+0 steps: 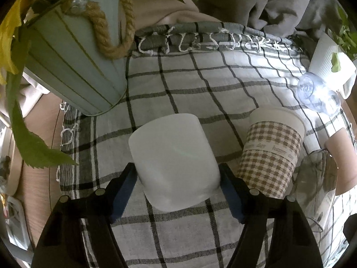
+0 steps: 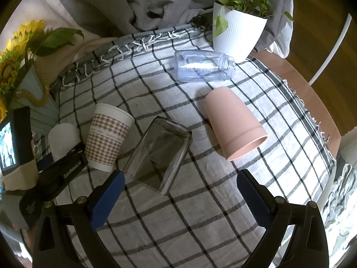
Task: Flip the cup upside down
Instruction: 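Move the left tool to the white frosted cup and close on it, then lift the white cup off the cloth with the left tool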
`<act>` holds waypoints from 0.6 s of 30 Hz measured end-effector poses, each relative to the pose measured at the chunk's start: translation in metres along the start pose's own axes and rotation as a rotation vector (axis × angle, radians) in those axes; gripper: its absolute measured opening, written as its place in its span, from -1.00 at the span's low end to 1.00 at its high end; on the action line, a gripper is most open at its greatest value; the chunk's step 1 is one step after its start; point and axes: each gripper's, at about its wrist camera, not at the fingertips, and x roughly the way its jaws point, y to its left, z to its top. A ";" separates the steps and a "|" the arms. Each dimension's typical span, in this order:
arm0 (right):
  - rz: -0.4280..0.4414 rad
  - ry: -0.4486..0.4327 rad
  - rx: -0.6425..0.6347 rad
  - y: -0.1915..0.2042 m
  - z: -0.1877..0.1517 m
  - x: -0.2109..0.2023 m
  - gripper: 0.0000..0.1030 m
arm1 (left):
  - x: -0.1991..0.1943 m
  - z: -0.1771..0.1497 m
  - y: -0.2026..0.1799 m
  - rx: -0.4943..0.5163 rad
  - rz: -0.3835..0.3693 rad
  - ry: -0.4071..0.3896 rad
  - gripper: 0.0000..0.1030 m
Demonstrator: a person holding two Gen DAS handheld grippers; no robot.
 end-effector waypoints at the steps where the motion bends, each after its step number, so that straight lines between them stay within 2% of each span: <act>1: -0.001 0.001 -0.001 0.000 0.000 0.001 0.96 | 0.000 0.000 0.001 -0.002 0.000 0.000 0.42; 8: 0.000 -0.002 -0.011 0.002 0.000 0.002 0.96 | -0.010 -0.001 0.002 0.002 0.015 -0.030 0.42; 18: 0.002 -0.006 -0.023 -0.003 -0.008 -0.002 0.96 | -0.056 -0.017 -0.001 0.034 0.039 -0.115 0.42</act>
